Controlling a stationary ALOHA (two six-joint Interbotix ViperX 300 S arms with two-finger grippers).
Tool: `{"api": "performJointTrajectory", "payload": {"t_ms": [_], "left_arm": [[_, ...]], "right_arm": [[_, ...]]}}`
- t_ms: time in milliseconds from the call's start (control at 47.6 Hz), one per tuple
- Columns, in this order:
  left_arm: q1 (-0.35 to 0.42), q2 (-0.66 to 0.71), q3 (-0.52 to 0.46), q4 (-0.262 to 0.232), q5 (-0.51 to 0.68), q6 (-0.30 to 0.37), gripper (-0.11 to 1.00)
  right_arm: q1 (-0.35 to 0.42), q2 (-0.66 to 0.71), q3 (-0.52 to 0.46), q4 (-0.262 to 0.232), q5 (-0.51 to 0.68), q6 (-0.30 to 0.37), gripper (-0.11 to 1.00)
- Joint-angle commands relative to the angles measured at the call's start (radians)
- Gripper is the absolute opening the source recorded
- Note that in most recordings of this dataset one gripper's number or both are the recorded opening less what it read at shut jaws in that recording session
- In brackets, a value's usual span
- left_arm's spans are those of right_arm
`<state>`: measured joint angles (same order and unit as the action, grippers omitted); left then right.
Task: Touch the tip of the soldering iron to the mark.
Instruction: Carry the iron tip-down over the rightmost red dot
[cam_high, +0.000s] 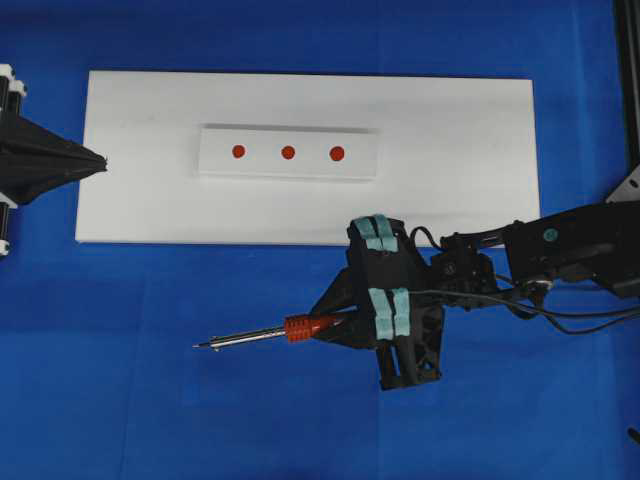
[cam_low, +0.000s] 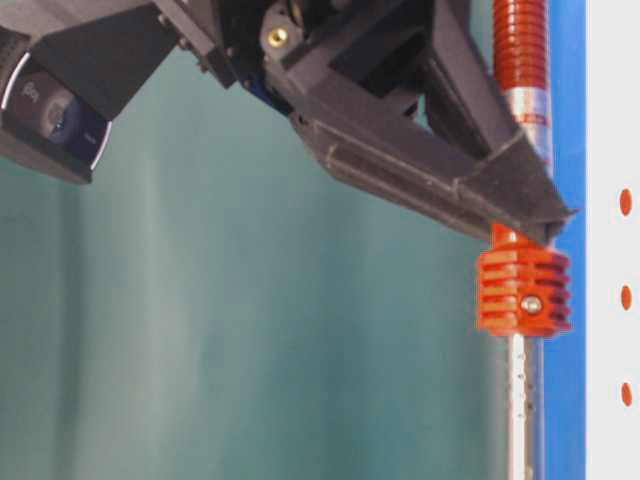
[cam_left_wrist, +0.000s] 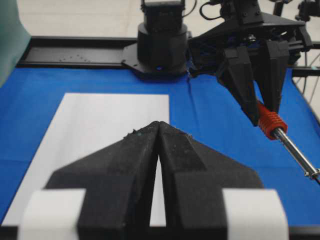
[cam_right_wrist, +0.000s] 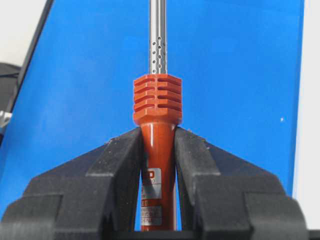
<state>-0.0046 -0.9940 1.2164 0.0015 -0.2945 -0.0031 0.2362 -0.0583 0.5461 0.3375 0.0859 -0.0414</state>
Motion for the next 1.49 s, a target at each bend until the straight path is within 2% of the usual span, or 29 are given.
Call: {"api": "performJointTrajectory", "payload": {"t_ms": [0,168,504,819,987,1281,1470], "left_arm": [[0.000,0.003,-0.009,0.002,-0.005,0.002,0.00],[0.000,0.003,-0.011,0.002,-0.003,0.002,0.00],[0.000,0.003,-0.009,0.002,-0.003,0.002,0.00],[0.000,0.003,-0.009,0.002,-0.003,0.002,0.00],[-0.002,0.003,-0.008,0.002,-0.003,0.002,0.00],[0.000,0.005,-0.006,0.002,-0.003,0.003,0.00],[0.000,0.003,-0.008,0.002,-0.003,0.006,0.00]], "right_arm": [[-0.014,-0.029,-0.029,-0.003,0.000,-0.002,0.07],[-0.066,-0.038,-0.029,-0.044,0.029,-0.005,0.07],[-0.255,-0.058,-0.040,-0.198,0.140,-0.011,0.07],[-0.391,-0.058,-0.071,-0.310,0.178,-0.015,0.07],[-0.437,-0.058,-0.081,-0.336,0.204,-0.015,0.07],[-0.439,-0.058,-0.084,-0.337,0.236,-0.017,0.07],[-0.439,-0.058,-0.098,-0.337,0.327,-0.017,0.07]]}}
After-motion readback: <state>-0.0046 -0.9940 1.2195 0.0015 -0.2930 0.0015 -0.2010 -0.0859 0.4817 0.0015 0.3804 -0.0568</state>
